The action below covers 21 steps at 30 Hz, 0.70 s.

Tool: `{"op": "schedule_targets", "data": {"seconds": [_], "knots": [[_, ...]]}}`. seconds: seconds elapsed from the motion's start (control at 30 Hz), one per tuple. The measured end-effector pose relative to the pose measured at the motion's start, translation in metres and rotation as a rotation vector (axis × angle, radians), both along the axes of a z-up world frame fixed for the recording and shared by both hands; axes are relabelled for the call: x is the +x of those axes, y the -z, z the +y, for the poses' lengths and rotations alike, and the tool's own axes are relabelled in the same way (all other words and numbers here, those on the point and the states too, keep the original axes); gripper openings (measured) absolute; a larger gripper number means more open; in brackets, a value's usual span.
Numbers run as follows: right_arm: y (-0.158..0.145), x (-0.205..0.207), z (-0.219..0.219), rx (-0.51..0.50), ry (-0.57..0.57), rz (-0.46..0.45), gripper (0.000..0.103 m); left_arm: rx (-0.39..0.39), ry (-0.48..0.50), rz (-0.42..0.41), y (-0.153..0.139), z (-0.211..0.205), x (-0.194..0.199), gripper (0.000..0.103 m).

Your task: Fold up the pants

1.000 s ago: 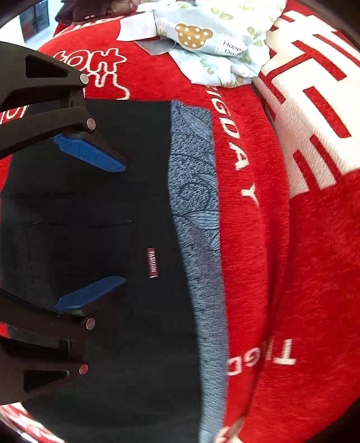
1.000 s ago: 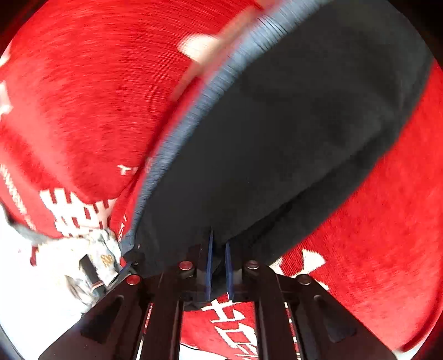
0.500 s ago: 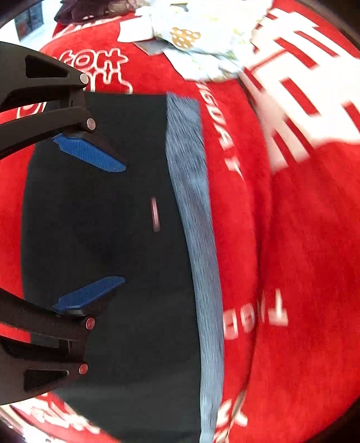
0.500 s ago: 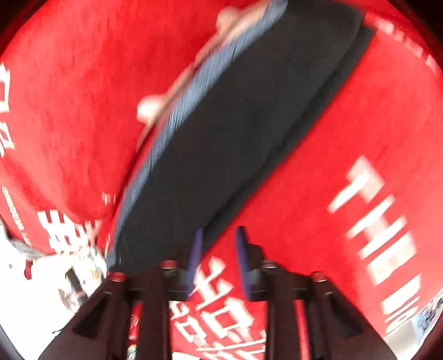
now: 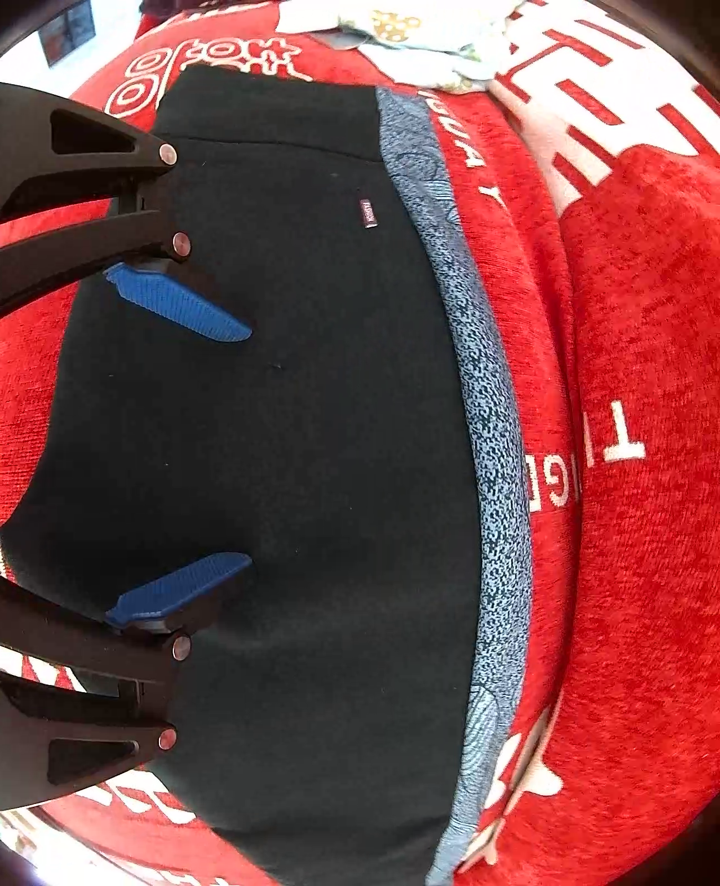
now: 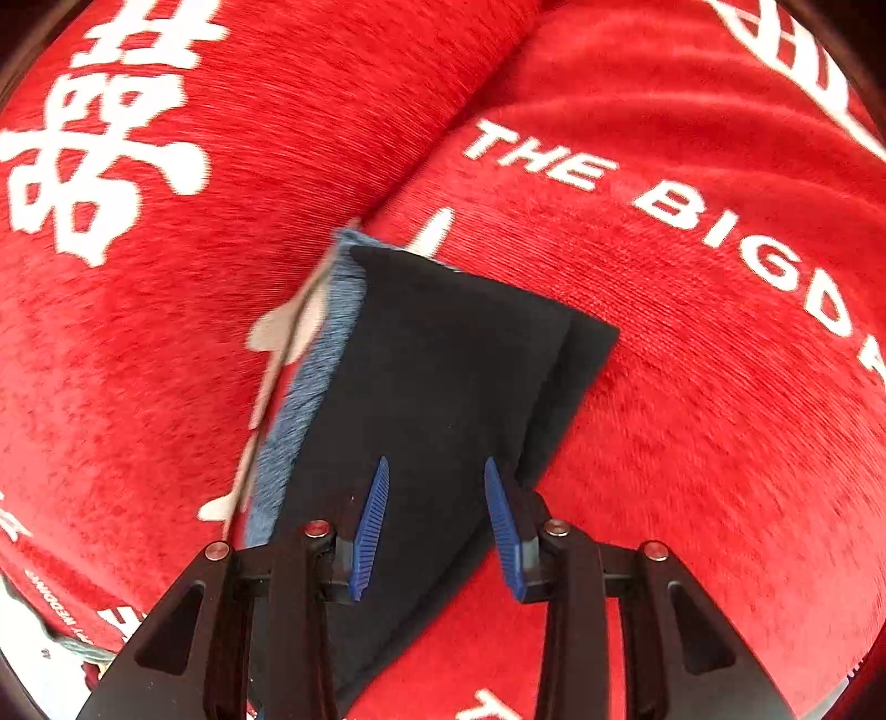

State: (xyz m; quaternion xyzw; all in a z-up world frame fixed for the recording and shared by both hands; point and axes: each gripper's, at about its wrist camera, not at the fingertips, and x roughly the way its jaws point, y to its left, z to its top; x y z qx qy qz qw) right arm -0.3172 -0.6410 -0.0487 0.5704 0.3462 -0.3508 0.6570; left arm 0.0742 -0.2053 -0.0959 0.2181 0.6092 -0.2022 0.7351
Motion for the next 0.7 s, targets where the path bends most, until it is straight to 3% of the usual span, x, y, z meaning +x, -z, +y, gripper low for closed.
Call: {"op": "schedule_targets", "data": {"seconds": [0.13,0.27,0.37,0.57,0.6,0.63,0.7], "knots": [[-0.002,0.001,-0.009,0.024,0.021,-0.007,0.040,0.013,-0.014,-0.002,-0.002,-0.004,0.000,0.082],[-0.014,-0.010,-0.010,-0.021,-0.010,0.003,0.040,0.023,-0.029,-0.001,0.001,-0.009,-0.006,0.082],[-0.007,-0.016,-0.013,-0.011,0.002,0.032,0.040,0.021,-0.026,-0.001,0.001,-0.009,-0.010,0.082],[0.006,-0.014,-0.009,0.006,0.018,-0.026,0.039,0.019,-0.025,-0.007,0.003,0.000,-0.014,0.082],[0.006,-0.007,-0.010,0.013,0.005,-0.023,0.015,0.020,-0.025,-0.007,0.003,-0.001,-0.015,0.082],[0.004,0.002,-0.012,0.018,-0.019,-0.013,0.007,0.024,-0.026,-0.005,0.003,-0.001,-0.016,0.082],[-0.016,0.011,-0.012,-0.030,-0.069,-0.005,0.007,0.031,-0.022,-0.003,0.002,-0.003,-0.016,0.082]]}}
